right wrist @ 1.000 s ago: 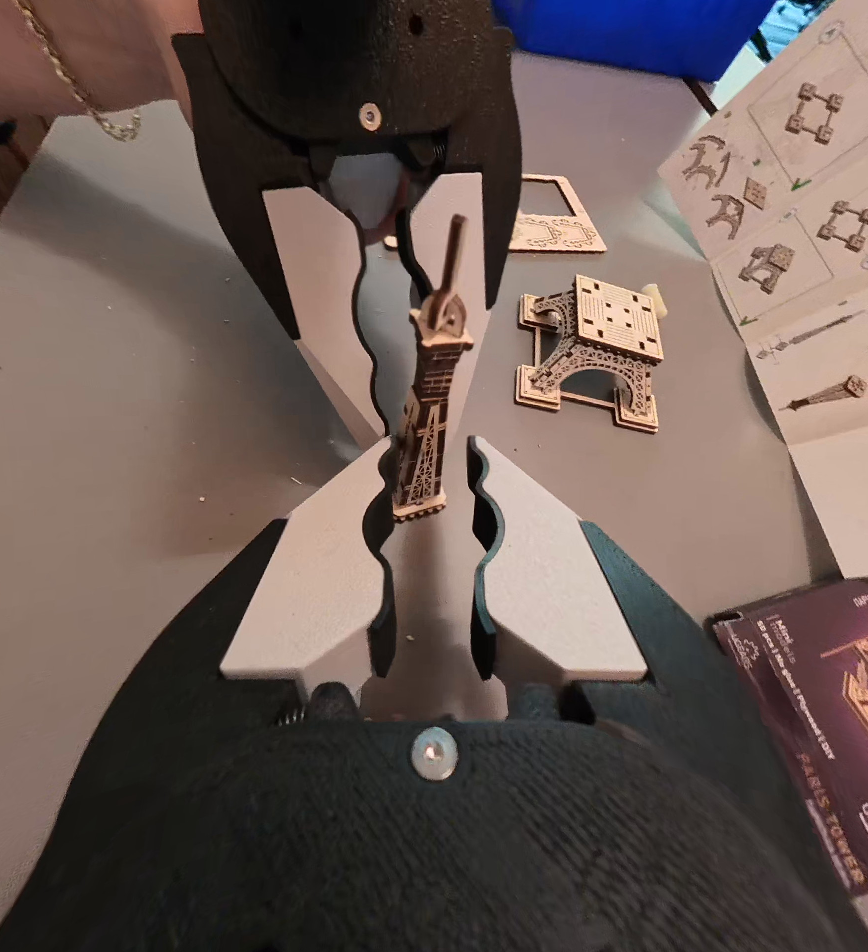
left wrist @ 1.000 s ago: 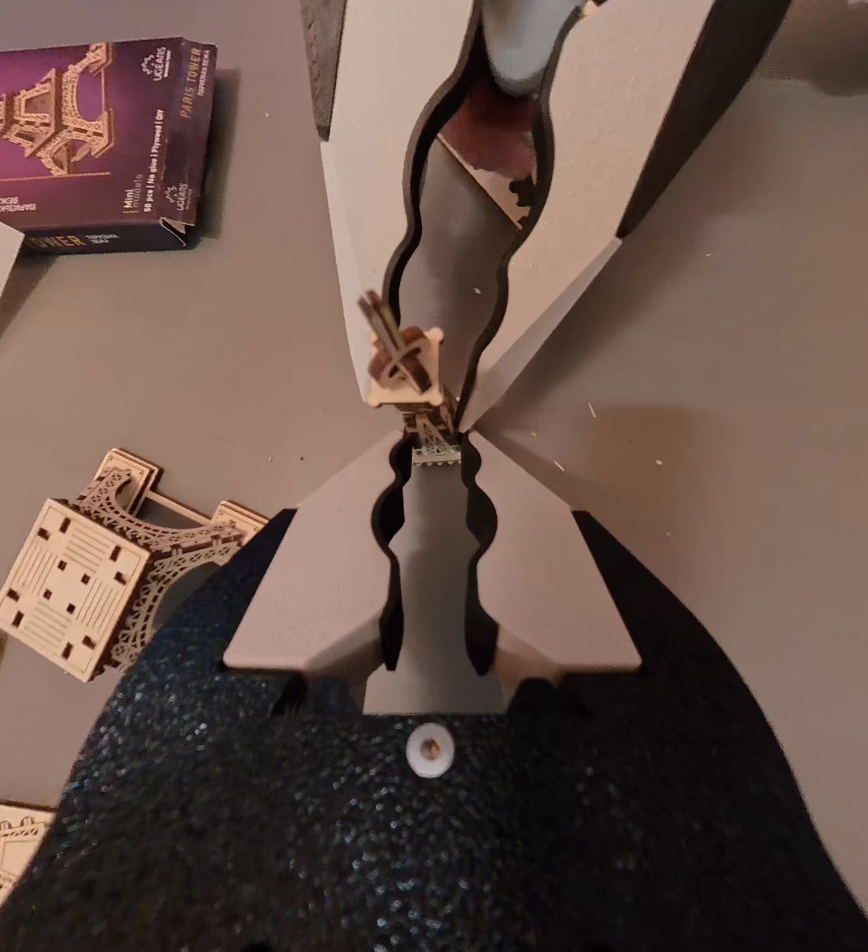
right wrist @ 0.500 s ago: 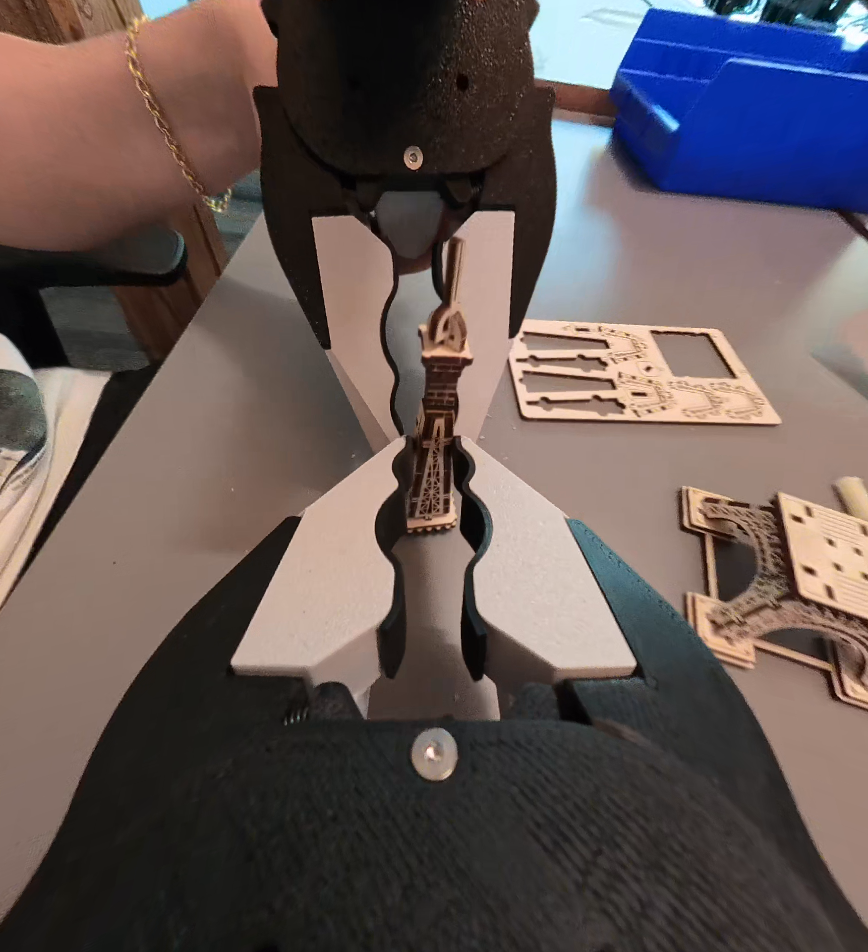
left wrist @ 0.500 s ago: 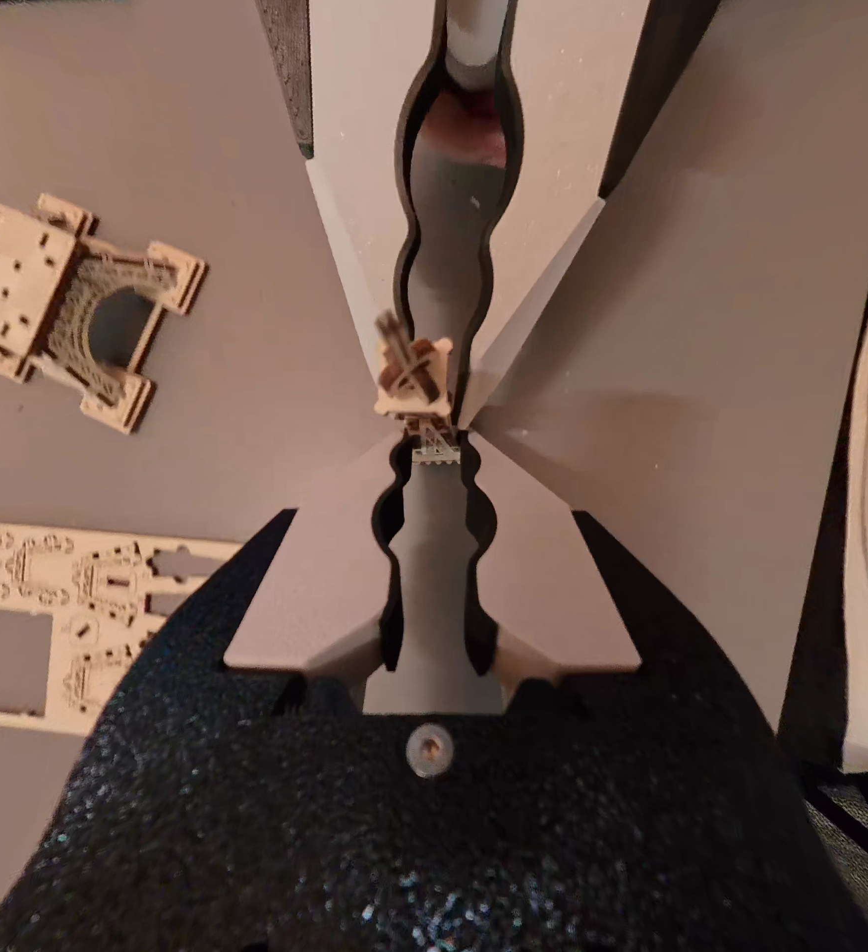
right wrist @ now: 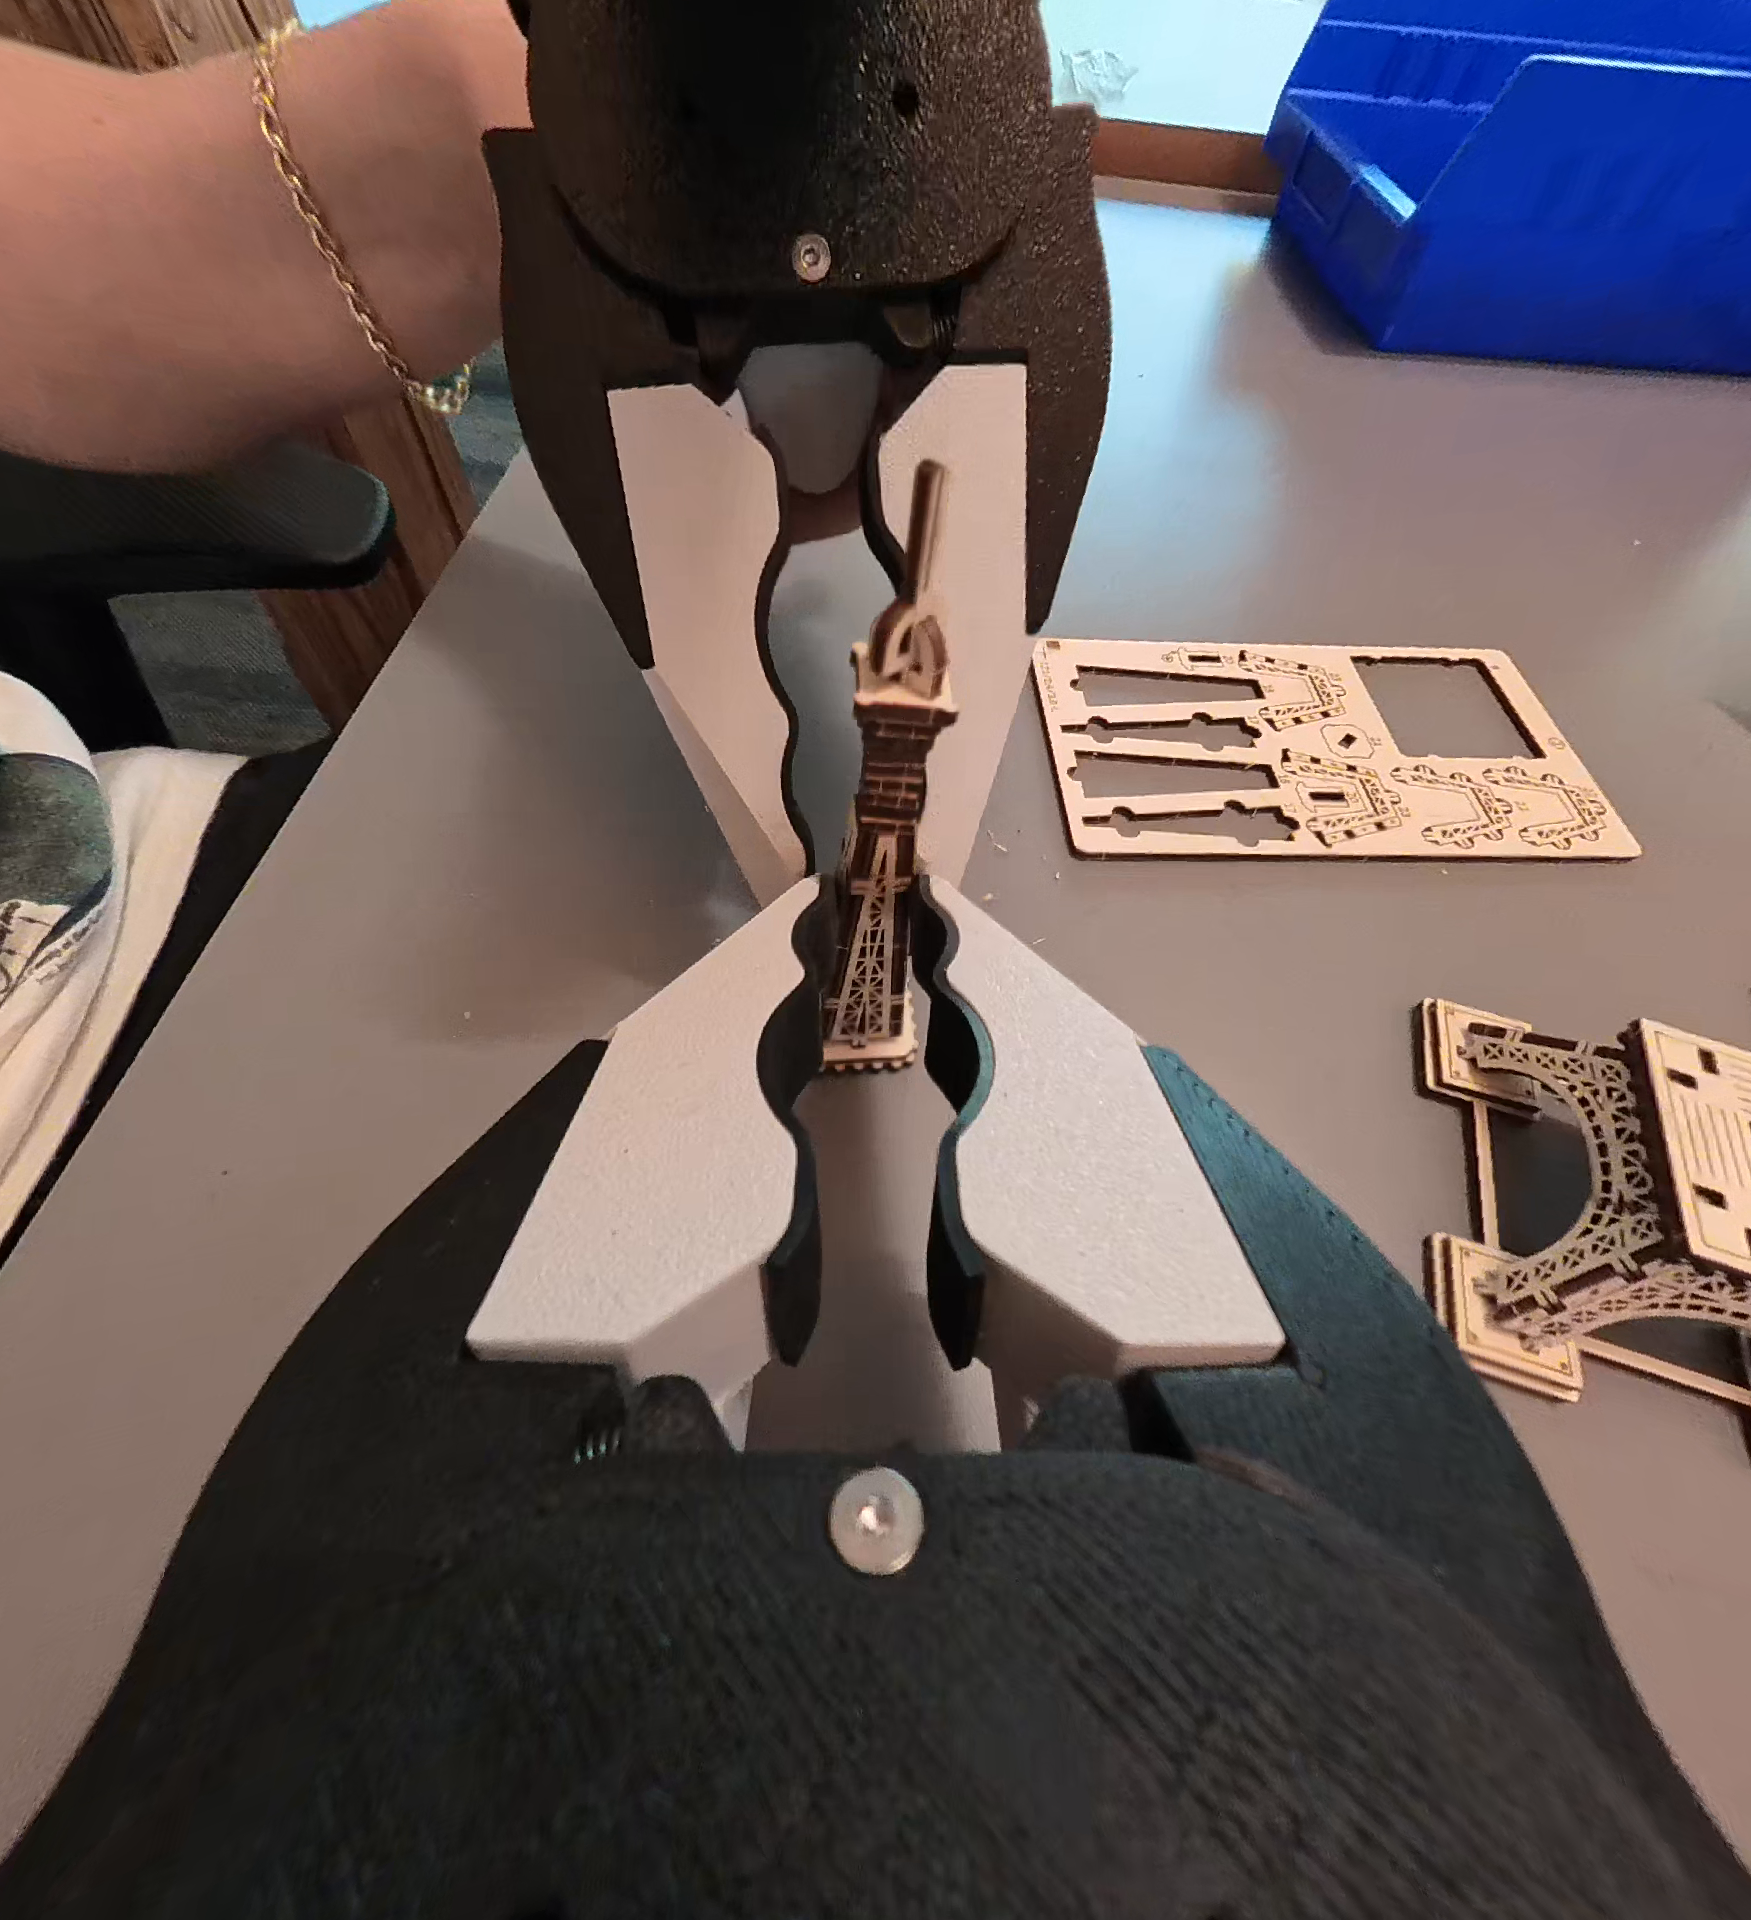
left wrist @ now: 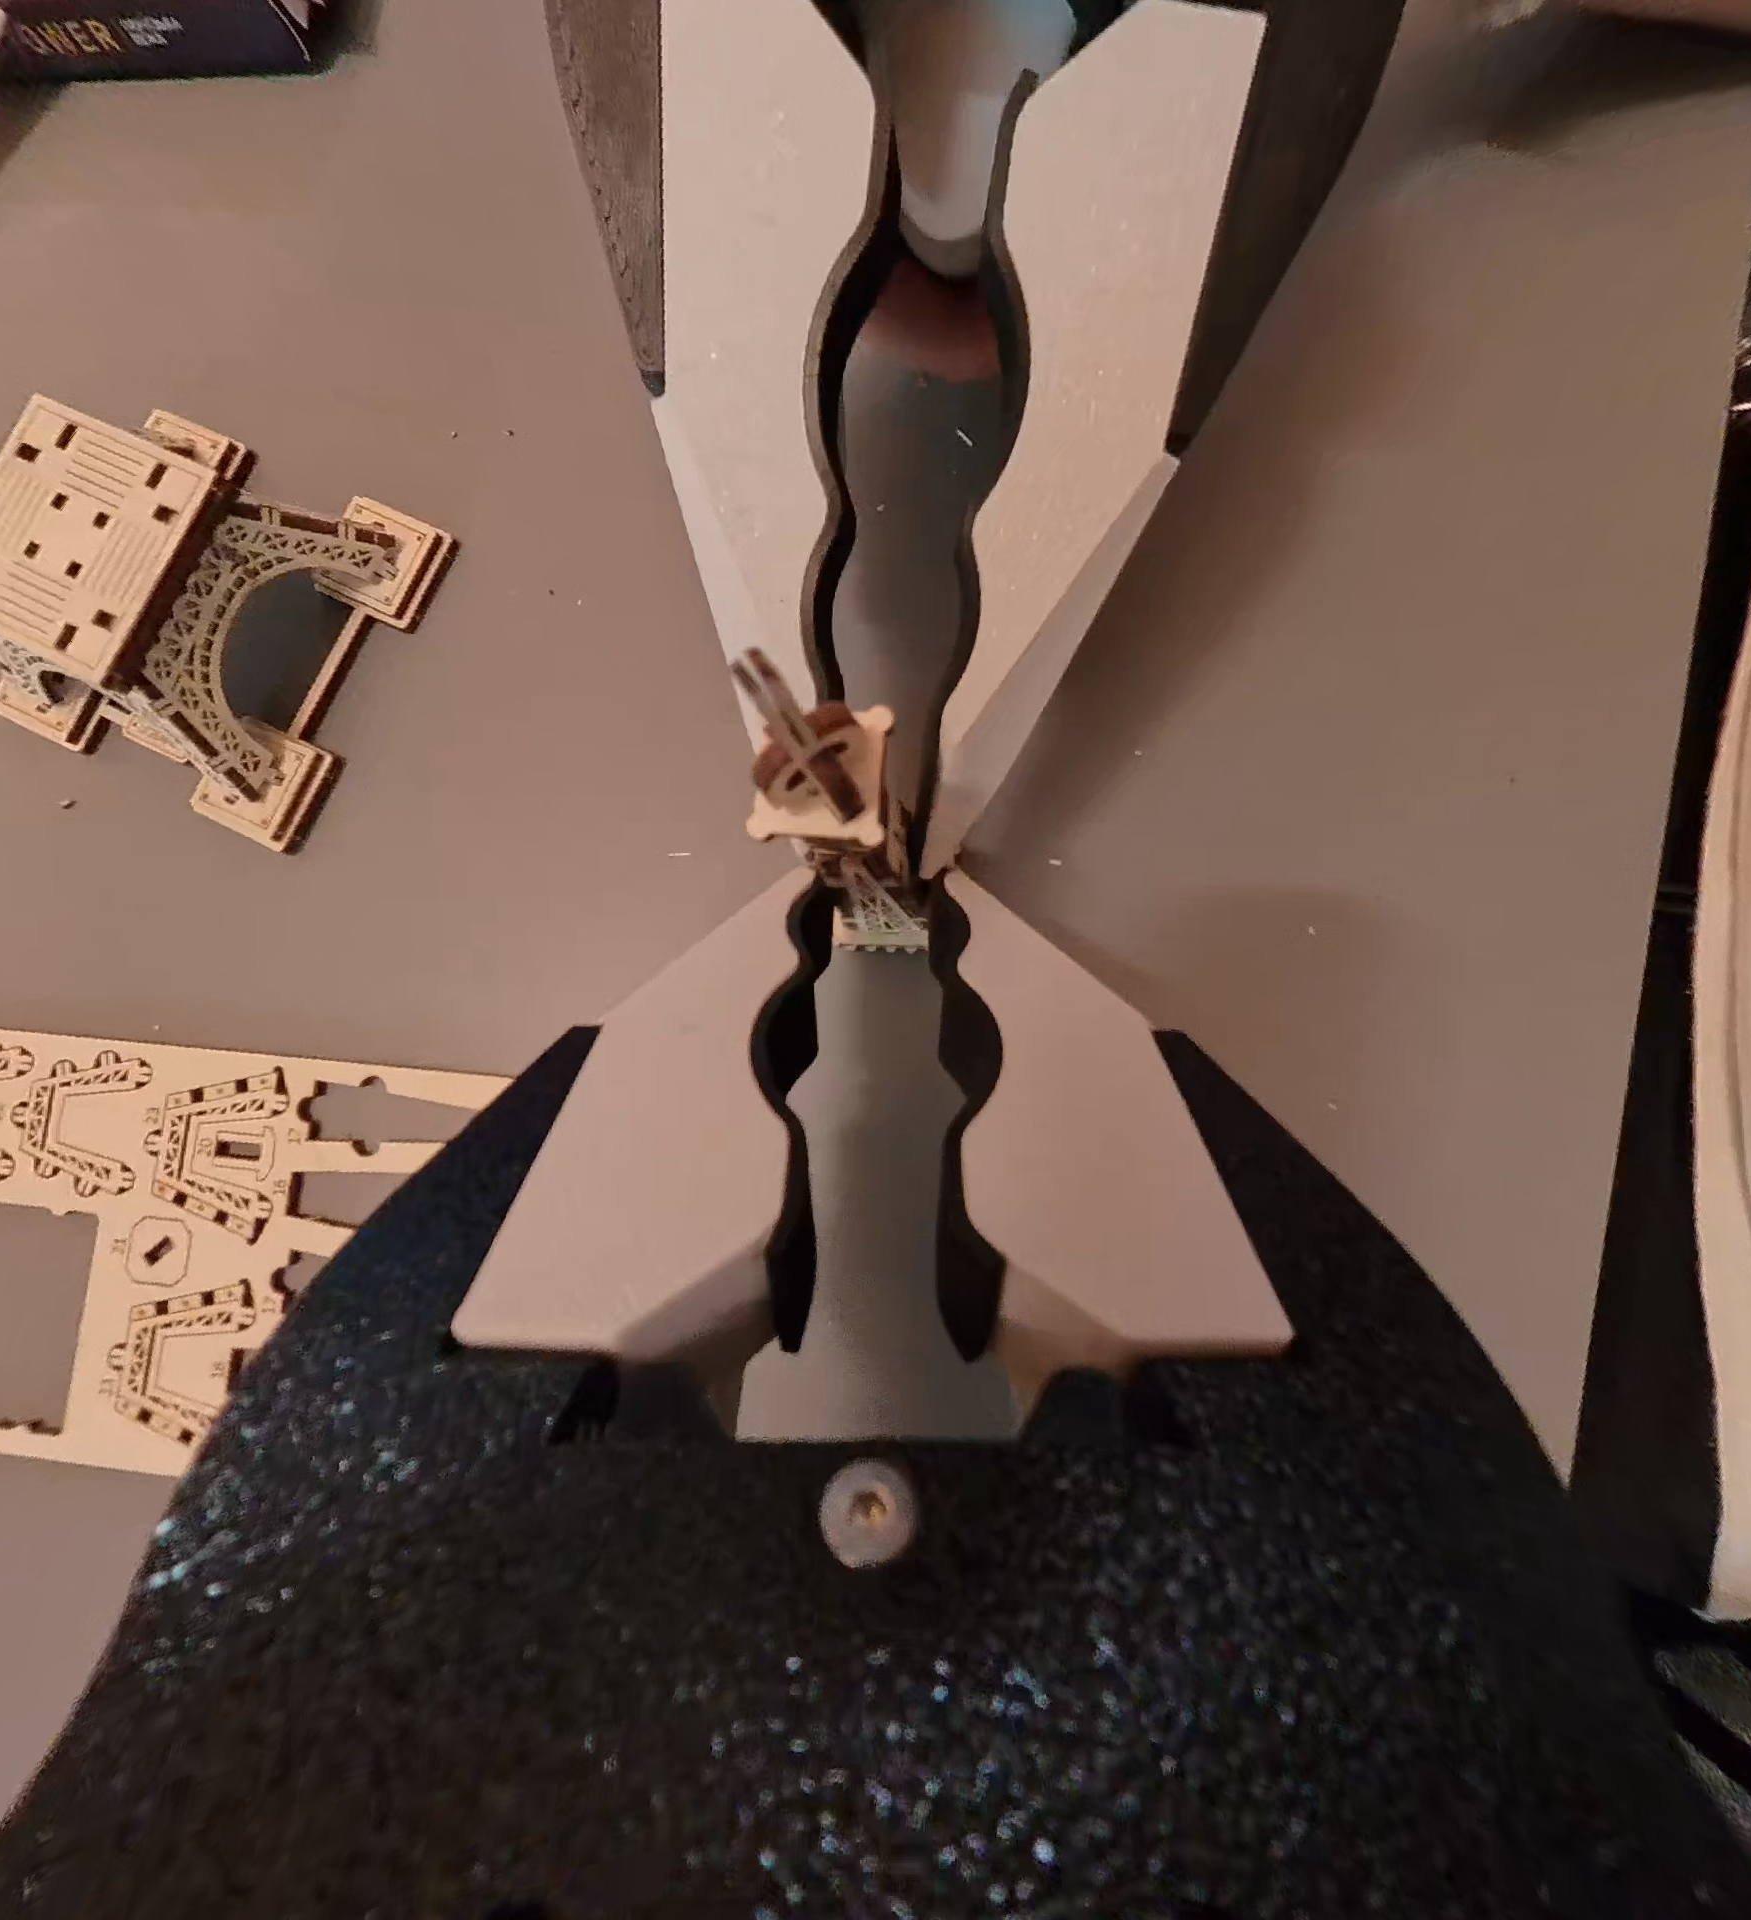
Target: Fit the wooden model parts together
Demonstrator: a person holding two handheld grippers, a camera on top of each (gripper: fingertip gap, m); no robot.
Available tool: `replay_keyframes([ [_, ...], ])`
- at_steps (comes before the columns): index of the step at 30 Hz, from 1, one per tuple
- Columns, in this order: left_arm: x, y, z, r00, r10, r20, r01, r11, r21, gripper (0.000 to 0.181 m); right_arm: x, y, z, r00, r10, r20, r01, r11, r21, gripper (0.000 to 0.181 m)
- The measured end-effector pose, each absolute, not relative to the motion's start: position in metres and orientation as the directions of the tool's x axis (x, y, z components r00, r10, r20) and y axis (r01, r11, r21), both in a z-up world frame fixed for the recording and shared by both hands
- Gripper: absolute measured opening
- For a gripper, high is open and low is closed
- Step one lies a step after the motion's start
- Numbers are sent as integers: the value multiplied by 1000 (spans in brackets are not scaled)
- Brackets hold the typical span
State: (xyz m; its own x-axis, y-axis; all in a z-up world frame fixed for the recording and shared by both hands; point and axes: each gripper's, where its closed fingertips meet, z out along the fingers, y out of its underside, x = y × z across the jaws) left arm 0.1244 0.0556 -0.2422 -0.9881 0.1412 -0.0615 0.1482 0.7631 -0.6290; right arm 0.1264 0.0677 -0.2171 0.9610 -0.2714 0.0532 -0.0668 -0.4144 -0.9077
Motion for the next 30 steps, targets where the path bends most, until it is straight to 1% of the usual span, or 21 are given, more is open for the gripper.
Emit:
replay_keyframes([
  [10, 125, 58, -245, -990, 130, -52, 139, 879, -456, 16, 126, 64, -219, 955, -291, 63, -69, -422, -904, 12],
  [18, 126, 59, -245, -990, 123, -66, 138, 937, -320, 16, 126, 61, -220, 943, -327, 61, -88, -423, -902, 13],
  [26, 127, 61, -246, -990, 121, -70, 135, 955, -264, 16, 126, 61, -221, 940, -335, 66, -89, -427, -900, 13],
  [30, 125, 58, -245, -989, 133, -68, 147, 943, -300, 16, 125, 60, -219, 943, -328, 52, -95, -417, -904, 12],
])
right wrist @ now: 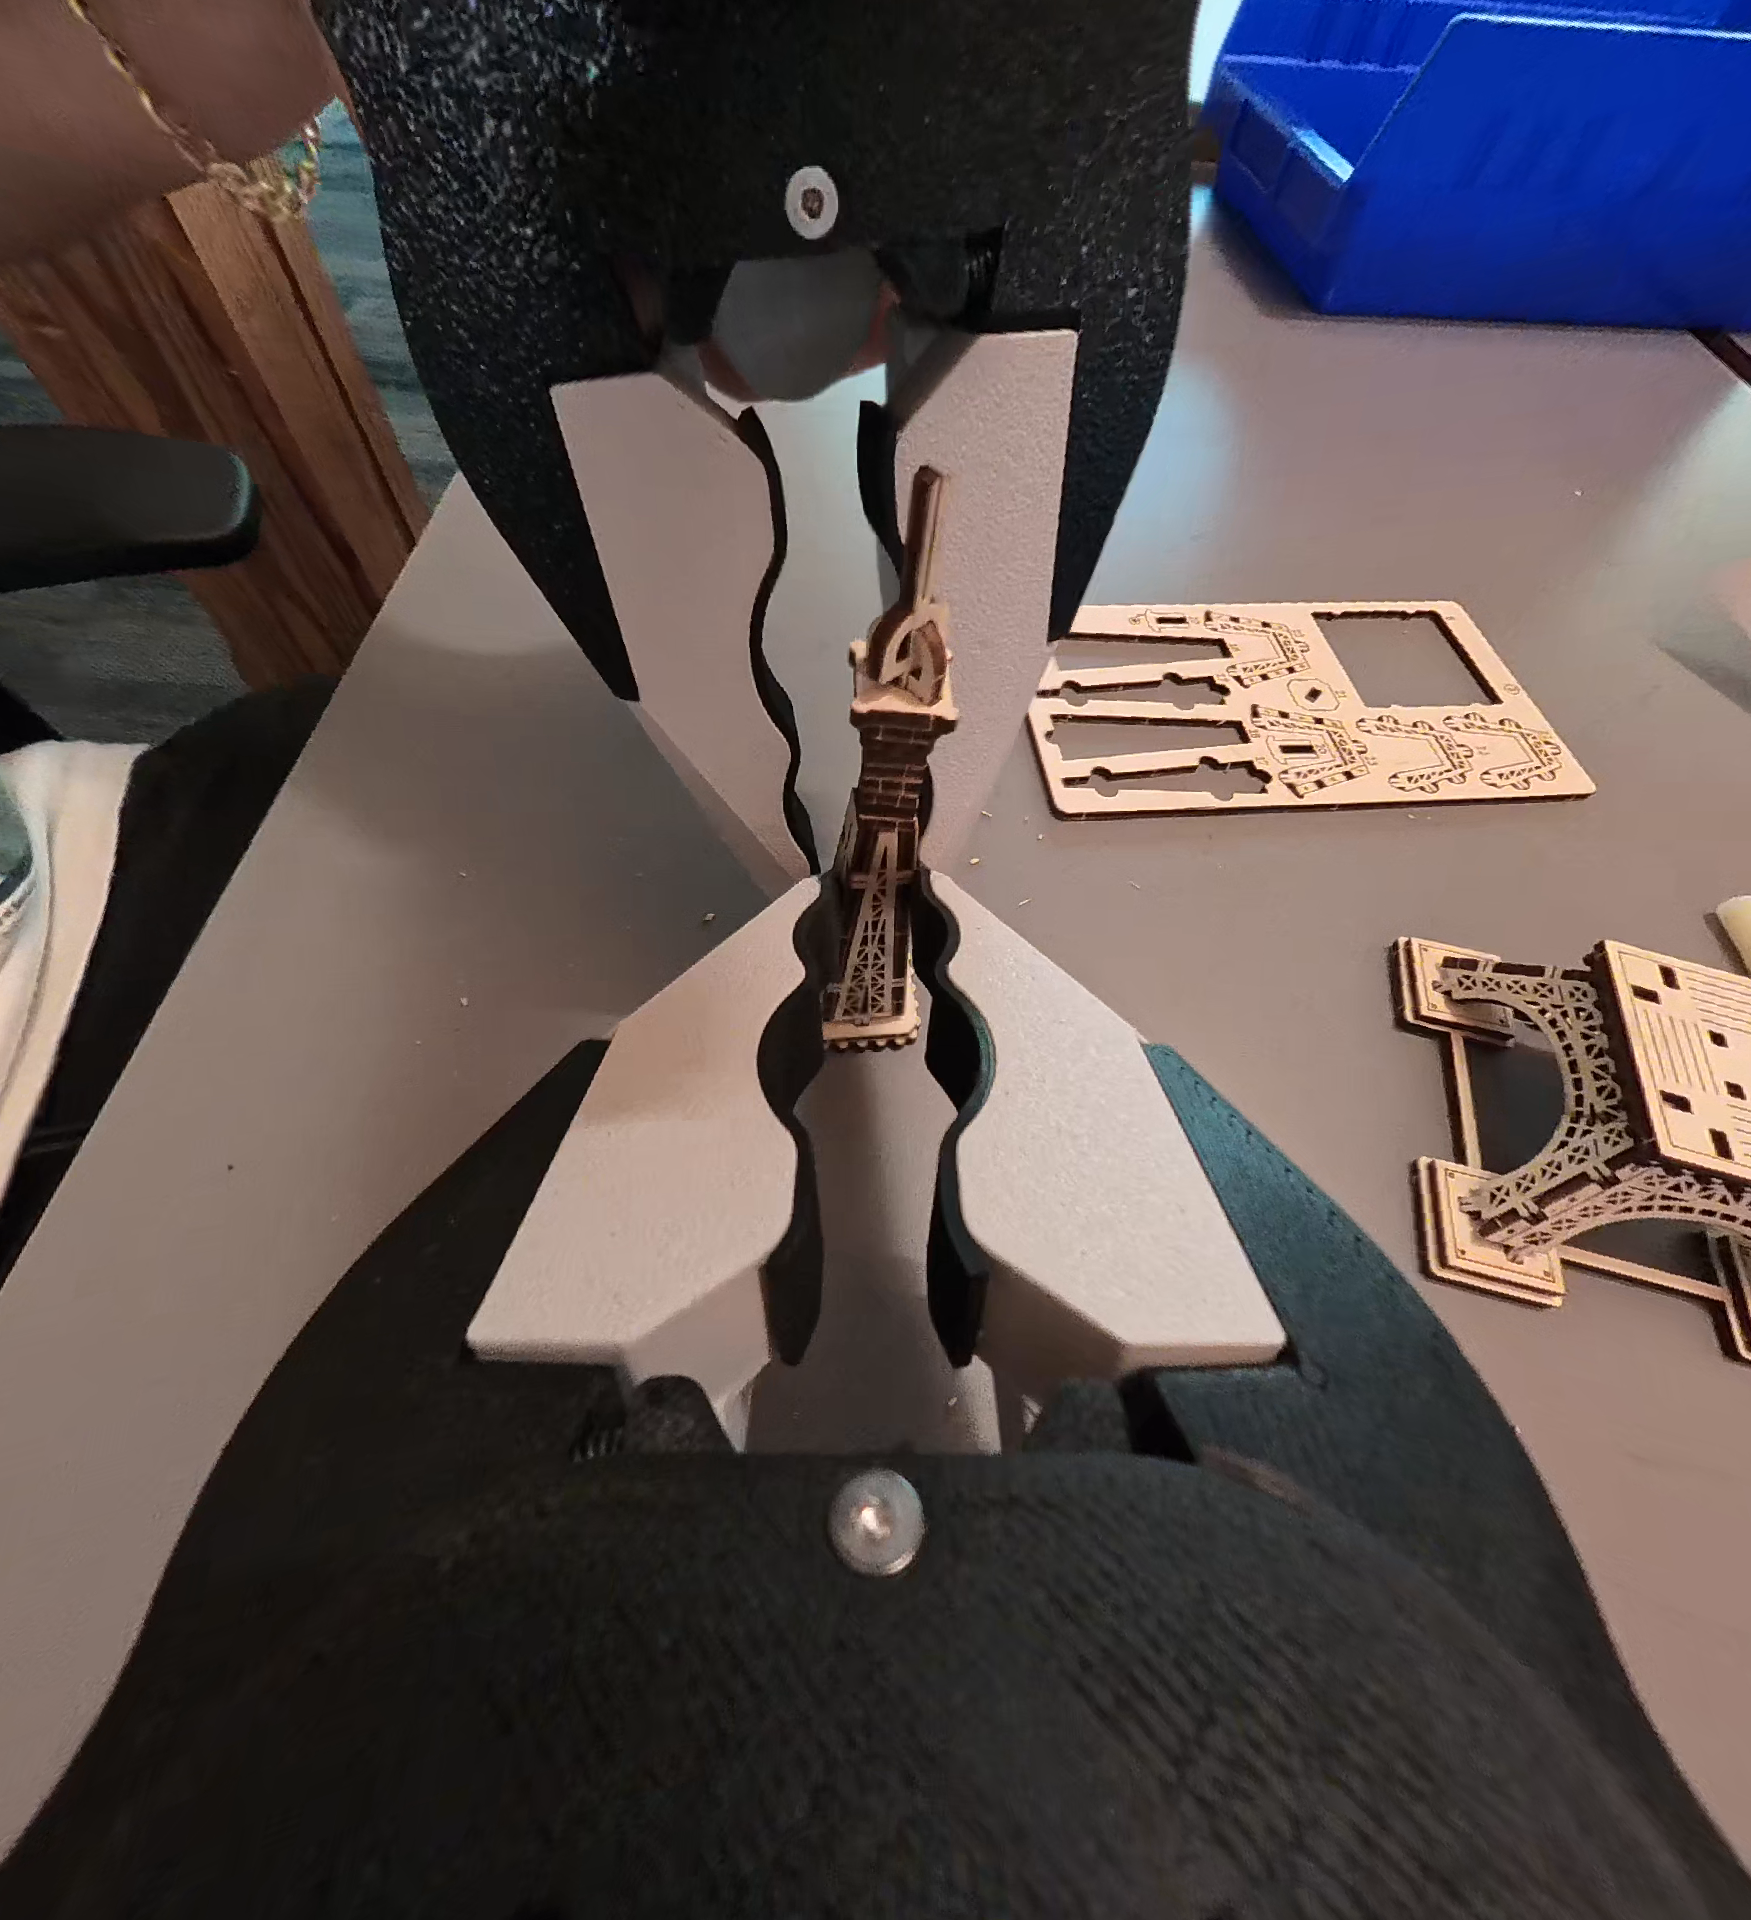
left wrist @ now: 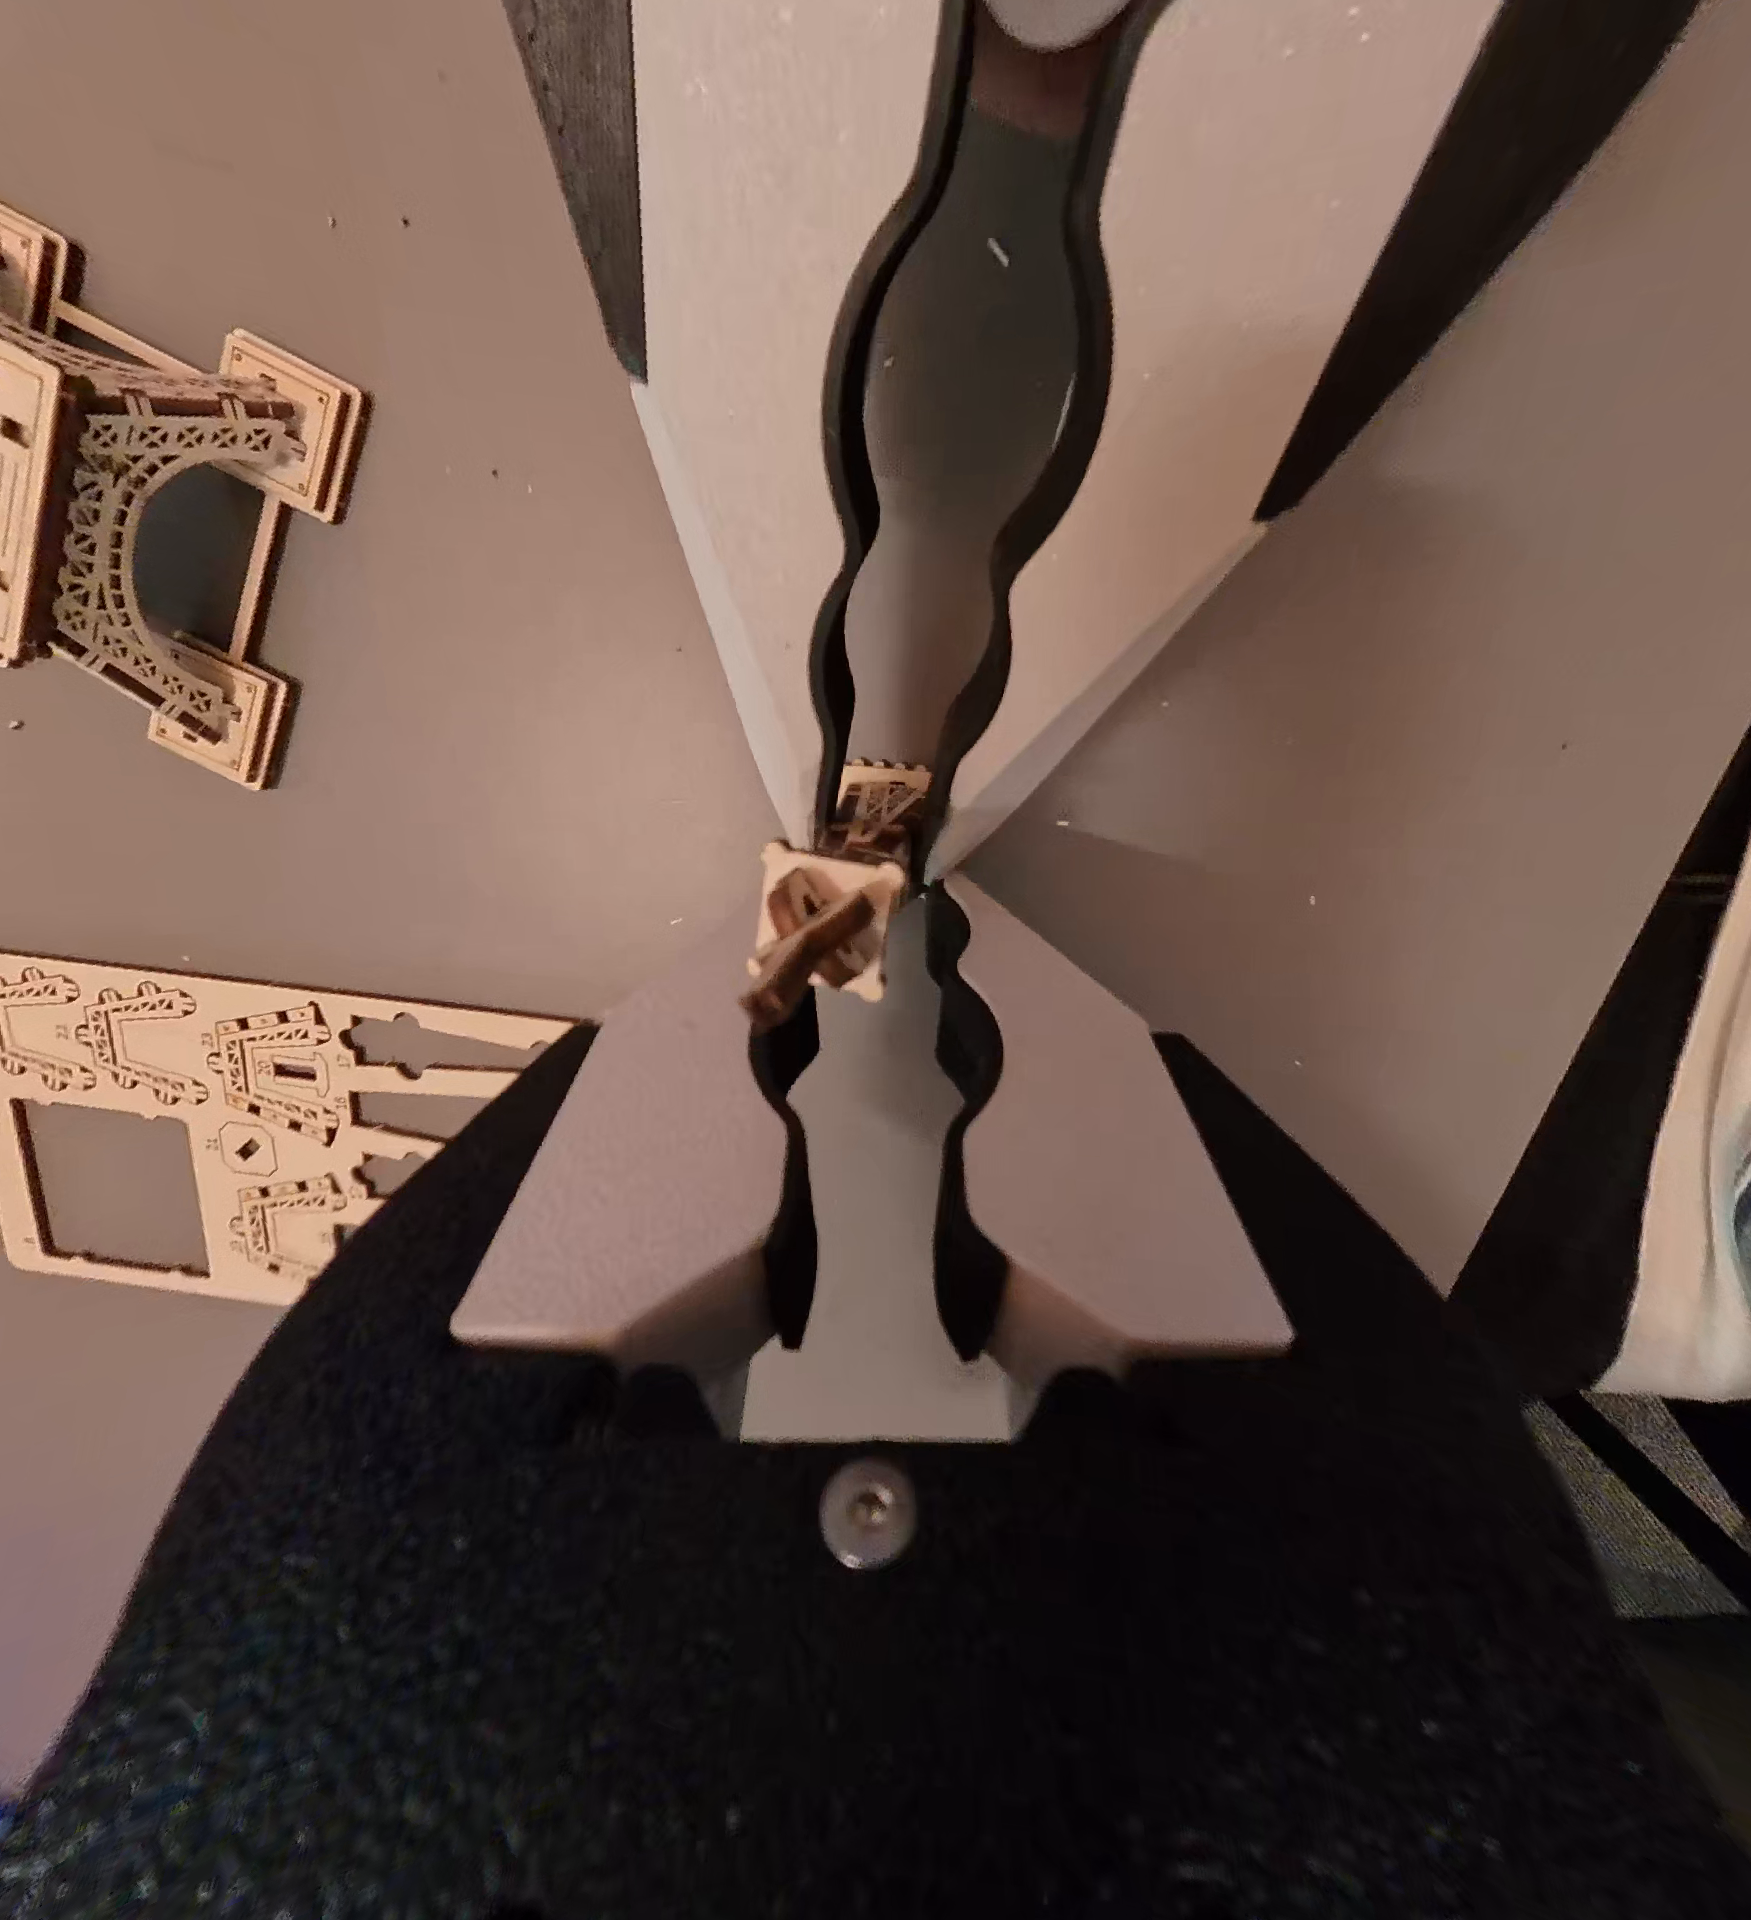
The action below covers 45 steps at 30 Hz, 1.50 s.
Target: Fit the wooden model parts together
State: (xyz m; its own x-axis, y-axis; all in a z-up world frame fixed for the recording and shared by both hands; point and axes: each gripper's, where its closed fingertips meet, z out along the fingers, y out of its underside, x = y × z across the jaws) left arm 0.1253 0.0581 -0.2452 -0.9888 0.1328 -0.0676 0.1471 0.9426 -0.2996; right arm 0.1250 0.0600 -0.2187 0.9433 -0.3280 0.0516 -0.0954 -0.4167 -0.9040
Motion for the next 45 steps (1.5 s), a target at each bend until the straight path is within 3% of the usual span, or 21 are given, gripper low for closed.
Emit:
replay_keyframes([
  [3, 122, 52, -245, -993, 114, -44, 122, 923, -364, 15, 123, 54, -218, 944, -324, 62, -84, -418, -905, 14],
  [5, 122, 52, -245, -992, 118, -52, 129, 922, -366, 15, 121, 45, -221, 942, -328, 69, -90, -446, -891, 31],
  [17, 122, 50, -246, -984, 169, -53, 177, 943, -281, 15, 120, 51, -235, 980, -197, 33, -79, -535, -841, 14],
  [31, 122, 50, -247, -991, 110, -71, 122, 977, -178, 15, 120, 50, -238, 976, -204, 82, -40, -534, -844, 15],
  [45, 122, 49, -248, -992, 94, -83, 109, 974, -199, 15, 120, 49, -239, 971, -218, 101, -33, -539, -842, 16],
])
